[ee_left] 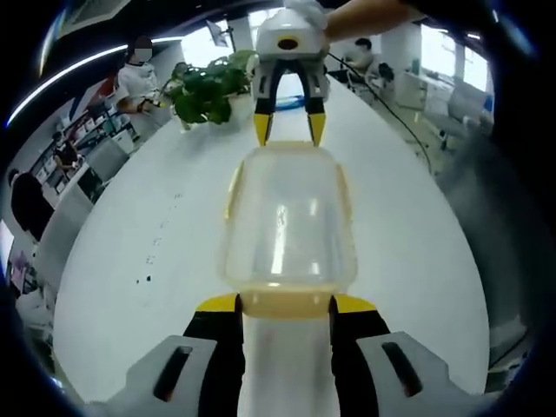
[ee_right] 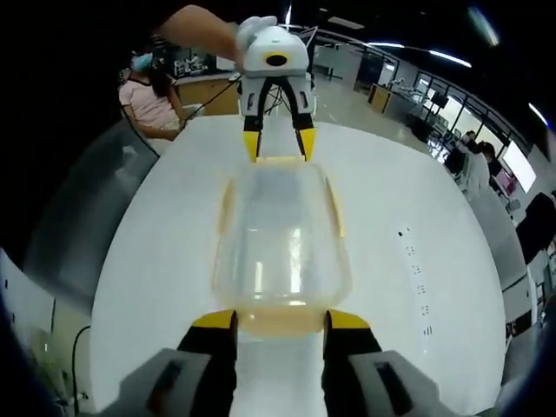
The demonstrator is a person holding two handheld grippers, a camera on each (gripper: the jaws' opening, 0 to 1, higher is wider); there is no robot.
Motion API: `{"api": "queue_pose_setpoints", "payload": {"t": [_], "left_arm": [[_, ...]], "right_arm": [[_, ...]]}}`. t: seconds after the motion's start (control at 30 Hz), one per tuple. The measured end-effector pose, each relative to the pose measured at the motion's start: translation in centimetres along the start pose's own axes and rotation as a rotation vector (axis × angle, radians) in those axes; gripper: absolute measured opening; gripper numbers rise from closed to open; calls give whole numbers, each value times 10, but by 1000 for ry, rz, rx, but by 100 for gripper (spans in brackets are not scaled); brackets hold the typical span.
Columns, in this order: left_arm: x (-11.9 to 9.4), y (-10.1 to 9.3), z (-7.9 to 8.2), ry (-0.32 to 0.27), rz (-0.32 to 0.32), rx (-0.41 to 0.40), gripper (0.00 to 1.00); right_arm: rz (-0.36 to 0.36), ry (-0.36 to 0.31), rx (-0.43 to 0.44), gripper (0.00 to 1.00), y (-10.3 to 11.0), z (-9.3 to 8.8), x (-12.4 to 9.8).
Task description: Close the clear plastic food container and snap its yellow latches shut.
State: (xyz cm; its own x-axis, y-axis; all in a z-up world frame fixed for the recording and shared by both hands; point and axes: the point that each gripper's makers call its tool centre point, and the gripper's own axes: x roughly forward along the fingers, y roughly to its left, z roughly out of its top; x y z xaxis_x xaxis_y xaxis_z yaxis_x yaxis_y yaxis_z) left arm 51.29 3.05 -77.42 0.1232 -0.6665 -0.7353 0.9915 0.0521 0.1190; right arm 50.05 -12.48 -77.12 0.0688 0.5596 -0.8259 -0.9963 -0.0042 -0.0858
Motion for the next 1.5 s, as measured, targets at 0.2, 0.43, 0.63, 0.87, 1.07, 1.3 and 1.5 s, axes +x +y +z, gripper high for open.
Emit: {"api": "queue_pose_setpoints", "payload": {"t": [0.2,0.43,0.63,0.87,1.07,1.3,1.5], "left_arm": [[8,1,2,19,-4,0,35],[18,0,1,26,-3,-12,35],[31,-6,-5,38,-9,-24,35],[40,-14,-15,58,-12,-35,35],[41,-13,-16,53,-16,-44,35],[46,-18,-15,43,-33,-55,35],[46,-22,-16,46,-55,-57,36]], "right_arm": [[6,-1,3,35,0,-6,-2],[11,10,4,35,-1,-16,2],[26,23,4,35,4,-30,13],[27,27,-9,35,9,-32,18],[27,38,-18,35,8,-37,23],[47,69,-13,36,12,-46,28],[67,66,6,36,17,-46,29]]}}
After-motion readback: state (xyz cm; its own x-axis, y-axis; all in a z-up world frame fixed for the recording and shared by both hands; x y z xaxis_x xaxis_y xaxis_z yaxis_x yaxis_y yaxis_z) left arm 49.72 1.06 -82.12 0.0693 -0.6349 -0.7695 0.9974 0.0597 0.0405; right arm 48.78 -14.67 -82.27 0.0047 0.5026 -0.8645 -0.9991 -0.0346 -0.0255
